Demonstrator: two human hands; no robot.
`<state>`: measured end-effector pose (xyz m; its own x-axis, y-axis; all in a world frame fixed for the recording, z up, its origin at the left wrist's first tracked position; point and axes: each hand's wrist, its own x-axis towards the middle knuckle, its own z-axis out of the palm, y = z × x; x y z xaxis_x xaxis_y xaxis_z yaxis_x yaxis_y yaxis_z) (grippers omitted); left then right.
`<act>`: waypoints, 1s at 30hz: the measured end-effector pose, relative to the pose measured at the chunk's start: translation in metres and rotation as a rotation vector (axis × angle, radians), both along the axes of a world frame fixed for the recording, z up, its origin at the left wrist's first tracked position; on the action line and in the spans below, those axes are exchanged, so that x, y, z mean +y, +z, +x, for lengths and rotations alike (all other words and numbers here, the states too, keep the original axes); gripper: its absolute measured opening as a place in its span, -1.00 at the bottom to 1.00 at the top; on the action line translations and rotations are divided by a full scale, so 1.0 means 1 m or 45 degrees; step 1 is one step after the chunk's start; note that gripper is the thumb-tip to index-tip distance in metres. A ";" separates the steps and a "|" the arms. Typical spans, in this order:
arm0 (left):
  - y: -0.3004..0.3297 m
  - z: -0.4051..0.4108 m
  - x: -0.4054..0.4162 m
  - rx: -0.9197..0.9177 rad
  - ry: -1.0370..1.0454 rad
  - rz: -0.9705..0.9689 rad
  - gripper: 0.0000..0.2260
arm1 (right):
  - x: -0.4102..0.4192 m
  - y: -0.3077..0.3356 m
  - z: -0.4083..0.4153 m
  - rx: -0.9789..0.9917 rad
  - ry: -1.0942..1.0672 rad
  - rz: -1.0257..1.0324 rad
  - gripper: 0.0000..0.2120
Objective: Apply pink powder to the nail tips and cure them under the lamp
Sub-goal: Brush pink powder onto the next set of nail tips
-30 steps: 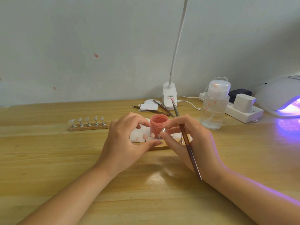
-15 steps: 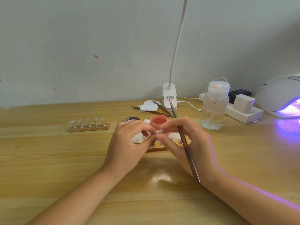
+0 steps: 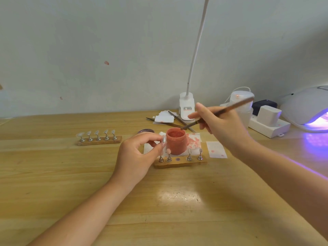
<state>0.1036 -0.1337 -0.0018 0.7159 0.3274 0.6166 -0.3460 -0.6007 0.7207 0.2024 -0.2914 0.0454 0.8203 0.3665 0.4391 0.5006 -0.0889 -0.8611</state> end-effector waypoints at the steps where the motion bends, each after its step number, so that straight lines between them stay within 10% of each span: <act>1: 0.000 0.000 0.000 0.012 -0.004 -0.002 -0.79 | 0.003 0.003 0.007 -0.009 -0.011 -0.073 -0.74; 15: 0.002 0.001 0.002 0.035 -0.006 -0.034 -0.86 | 0.037 0.005 0.023 -0.339 -0.100 -0.717 -0.61; 30: 0.002 0.001 0.001 0.038 -0.002 -0.079 -0.82 | 0.012 0.007 0.039 -0.002 -0.243 -0.229 -0.65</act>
<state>0.1042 -0.1324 -0.0001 0.7341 0.3632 0.5737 -0.3251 -0.5537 0.7666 0.2413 -0.2798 0.0528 0.8813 0.2777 0.3823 0.4616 -0.3335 -0.8220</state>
